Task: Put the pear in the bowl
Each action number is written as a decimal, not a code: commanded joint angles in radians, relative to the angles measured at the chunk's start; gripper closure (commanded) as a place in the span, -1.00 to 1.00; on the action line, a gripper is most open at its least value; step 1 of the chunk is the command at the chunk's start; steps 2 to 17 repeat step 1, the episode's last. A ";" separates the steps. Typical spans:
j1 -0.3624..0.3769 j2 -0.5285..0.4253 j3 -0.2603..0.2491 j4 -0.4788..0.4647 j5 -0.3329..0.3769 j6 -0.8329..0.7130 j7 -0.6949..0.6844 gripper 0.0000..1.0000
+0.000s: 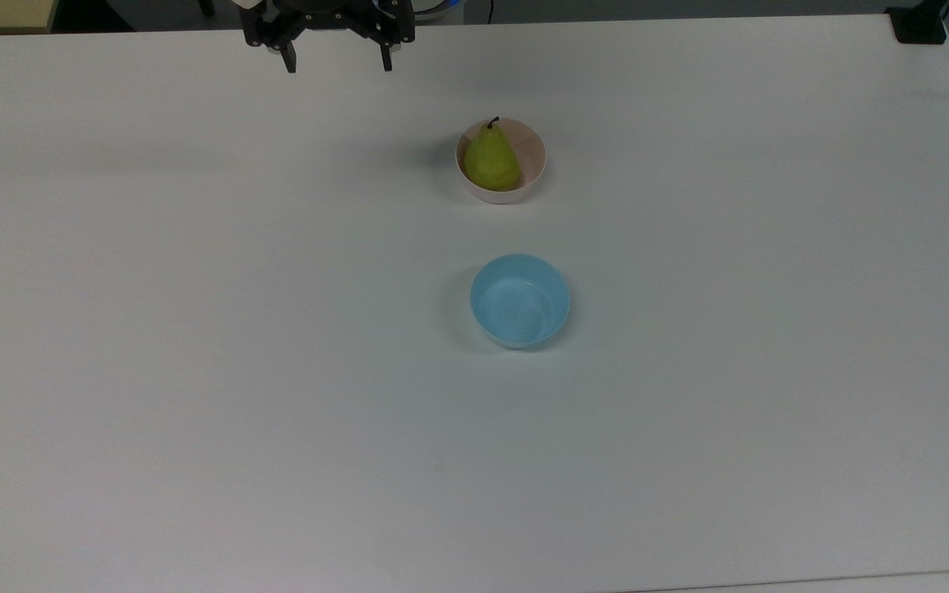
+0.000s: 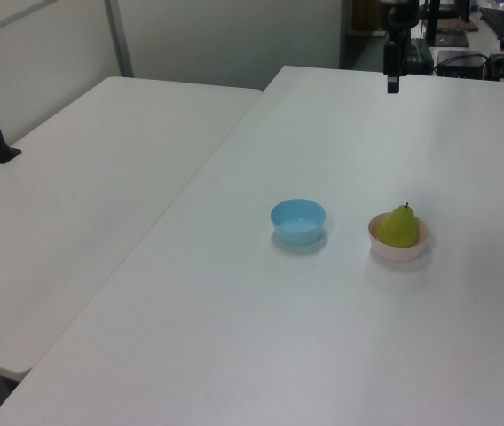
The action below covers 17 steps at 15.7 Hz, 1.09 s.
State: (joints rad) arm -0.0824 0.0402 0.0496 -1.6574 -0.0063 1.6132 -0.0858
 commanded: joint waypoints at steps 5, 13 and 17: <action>-0.002 0.001 -0.011 0.027 0.011 0.002 0.041 -1.00; -0.002 0.001 -0.011 0.027 0.011 0.002 0.041 -1.00; -0.002 0.001 -0.011 0.027 0.011 0.002 0.041 -1.00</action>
